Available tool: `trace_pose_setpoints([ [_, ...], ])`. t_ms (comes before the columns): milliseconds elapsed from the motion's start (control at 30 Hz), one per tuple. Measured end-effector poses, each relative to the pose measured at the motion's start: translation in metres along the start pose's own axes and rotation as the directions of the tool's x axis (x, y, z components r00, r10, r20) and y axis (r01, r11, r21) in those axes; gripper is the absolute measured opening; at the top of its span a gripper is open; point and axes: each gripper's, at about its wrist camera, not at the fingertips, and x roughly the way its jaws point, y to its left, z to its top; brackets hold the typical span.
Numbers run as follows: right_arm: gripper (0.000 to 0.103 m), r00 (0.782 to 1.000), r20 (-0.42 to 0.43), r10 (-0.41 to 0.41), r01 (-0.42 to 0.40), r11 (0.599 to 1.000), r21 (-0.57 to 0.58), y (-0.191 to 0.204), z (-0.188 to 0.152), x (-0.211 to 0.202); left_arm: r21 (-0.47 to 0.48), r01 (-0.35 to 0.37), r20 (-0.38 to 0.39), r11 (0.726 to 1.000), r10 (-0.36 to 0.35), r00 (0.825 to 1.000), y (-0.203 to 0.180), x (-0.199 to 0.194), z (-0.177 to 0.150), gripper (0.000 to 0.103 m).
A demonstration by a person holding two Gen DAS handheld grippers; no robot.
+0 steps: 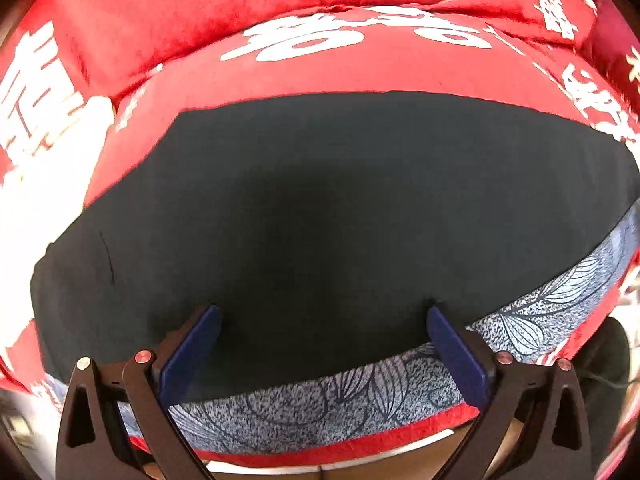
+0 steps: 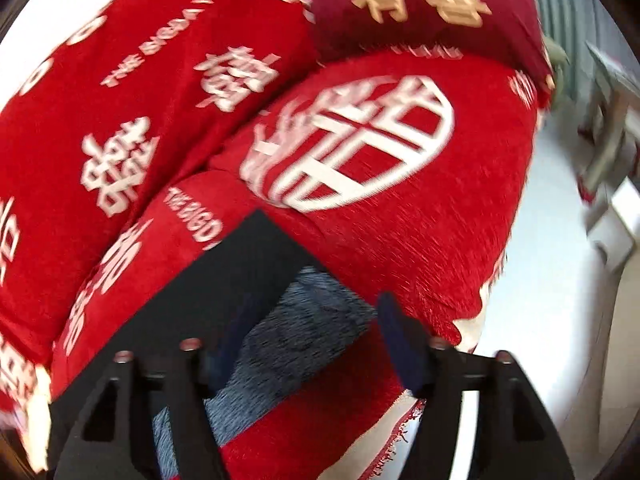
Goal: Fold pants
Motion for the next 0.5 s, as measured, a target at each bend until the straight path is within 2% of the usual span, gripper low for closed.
trace_pose_setpoints([
  [100,0.077,0.998,-0.020,0.055,-0.058,0.974,-0.218,0.050,-0.017,-0.010,-0.010,-0.010,0.005,1.000,0.010,1.000,0.008,-0.005,-0.003,0.103],
  [167,0.078,0.995,-0.045,0.087,-0.098,0.915,-0.391,0.095,-0.036,-0.010,-0.034,-0.026,0.021,0.999,0.026,0.999,0.016,-0.010,-0.006,0.103],
  [233,0.078,0.989,-0.085,0.118,-0.144,0.853,-0.501,0.130,-0.051,-0.004,-0.069,-0.024,0.034,0.997,0.027,0.999,0.028,-0.016,-0.007,0.103],
  [300,0.078,0.982,-0.128,0.136,-0.185,0.809,-0.558,0.154,-0.062,0.008,-0.114,-0.023,0.036,0.993,0.028,0.999,0.041,-0.017,-0.004,0.103],
  [367,0.078,0.976,-0.169,0.134,-0.209,0.786,-0.582,0.167,-0.066,0.022,-0.154,-0.029,0.016,0.988,0.032,0.999,0.060,-0.012,0.002,0.103],
  [400,0.078,0.973,-0.192,0.126,-0.217,0.784,-0.582,0.170,-0.066,0.030,-0.169,-0.035,0.014,0.985,0.038,0.999,0.064,-0.011,0.003,0.103],
  [500,0.080,0.973,-0.216,0.084,-0.191,0.817,-0.545,0.158,-0.050,0.055,-0.185,-0.084,-0.034,0.979,0.078,0.996,0.079,0.004,0.002,0.103],
])
